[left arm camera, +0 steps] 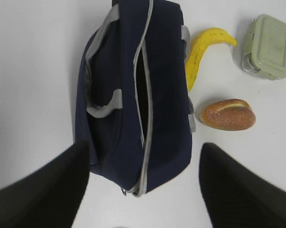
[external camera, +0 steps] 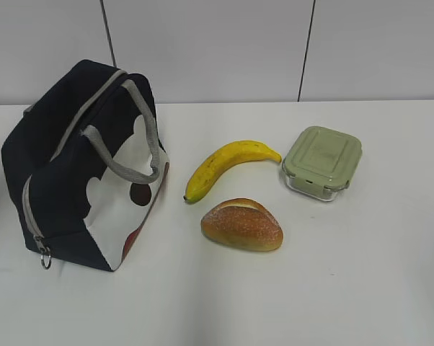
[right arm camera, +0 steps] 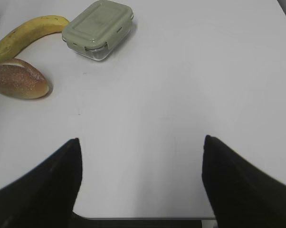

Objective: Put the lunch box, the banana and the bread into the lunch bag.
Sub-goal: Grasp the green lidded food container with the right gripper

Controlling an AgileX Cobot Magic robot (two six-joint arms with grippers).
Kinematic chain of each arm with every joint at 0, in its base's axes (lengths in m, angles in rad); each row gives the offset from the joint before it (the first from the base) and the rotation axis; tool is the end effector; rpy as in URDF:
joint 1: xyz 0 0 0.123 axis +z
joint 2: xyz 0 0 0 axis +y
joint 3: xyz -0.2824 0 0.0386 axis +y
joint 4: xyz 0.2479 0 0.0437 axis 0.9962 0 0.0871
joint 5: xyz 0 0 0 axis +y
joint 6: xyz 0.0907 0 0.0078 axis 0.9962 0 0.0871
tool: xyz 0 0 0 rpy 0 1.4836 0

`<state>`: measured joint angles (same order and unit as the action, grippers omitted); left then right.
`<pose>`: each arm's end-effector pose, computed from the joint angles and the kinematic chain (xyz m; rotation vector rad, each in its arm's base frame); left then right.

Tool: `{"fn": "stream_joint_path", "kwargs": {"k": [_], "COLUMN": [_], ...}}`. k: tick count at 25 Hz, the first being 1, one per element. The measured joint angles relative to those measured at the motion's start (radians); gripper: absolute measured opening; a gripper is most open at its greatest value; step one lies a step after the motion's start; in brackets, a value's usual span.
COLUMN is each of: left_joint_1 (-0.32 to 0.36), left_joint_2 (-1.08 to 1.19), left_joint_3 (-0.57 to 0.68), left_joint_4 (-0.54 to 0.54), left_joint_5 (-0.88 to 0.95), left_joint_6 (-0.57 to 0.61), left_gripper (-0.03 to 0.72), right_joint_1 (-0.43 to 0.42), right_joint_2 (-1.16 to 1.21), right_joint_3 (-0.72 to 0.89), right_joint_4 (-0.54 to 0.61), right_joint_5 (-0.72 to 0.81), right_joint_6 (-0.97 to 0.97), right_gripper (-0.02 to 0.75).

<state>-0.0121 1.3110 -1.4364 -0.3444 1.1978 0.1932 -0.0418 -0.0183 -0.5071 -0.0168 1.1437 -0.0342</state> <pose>0.2540 -0.0317 0.4091 0.2205 2.4962 -0.3835 -0.0121 -0.0009 0.2724 0.0099 2.1024 -0.0660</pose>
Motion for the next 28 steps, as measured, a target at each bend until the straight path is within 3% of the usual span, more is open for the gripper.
{"fn": "stream_joint_path", "kwargs": {"k": [7,12,28], "left_joint_1": [-0.046,-0.064,-0.063], "left_joint_2": [0.298,0.443,0.535], "left_joint_3": [-0.198,-0.285,-0.314], "left_joint_4": [-0.001,-0.001,0.001], "left_joint_5": [0.031,0.040,0.039], "left_joint_6": [0.045,0.050,0.068], "left_gripper": [0.461,0.383,0.242], "right_joint_1": [0.000,0.000,0.000], "right_joint_2": [0.000,0.000,0.000], "right_joint_3": [0.000,0.000,0.000], "right_joint_4": [0.000,0.000,0.000], "right_joint_5": [0.000,0.000,0.000], "right_joint_6": [0.000,0.000,0.000], "right_gripper": [0.582,0.583,0.582]}}
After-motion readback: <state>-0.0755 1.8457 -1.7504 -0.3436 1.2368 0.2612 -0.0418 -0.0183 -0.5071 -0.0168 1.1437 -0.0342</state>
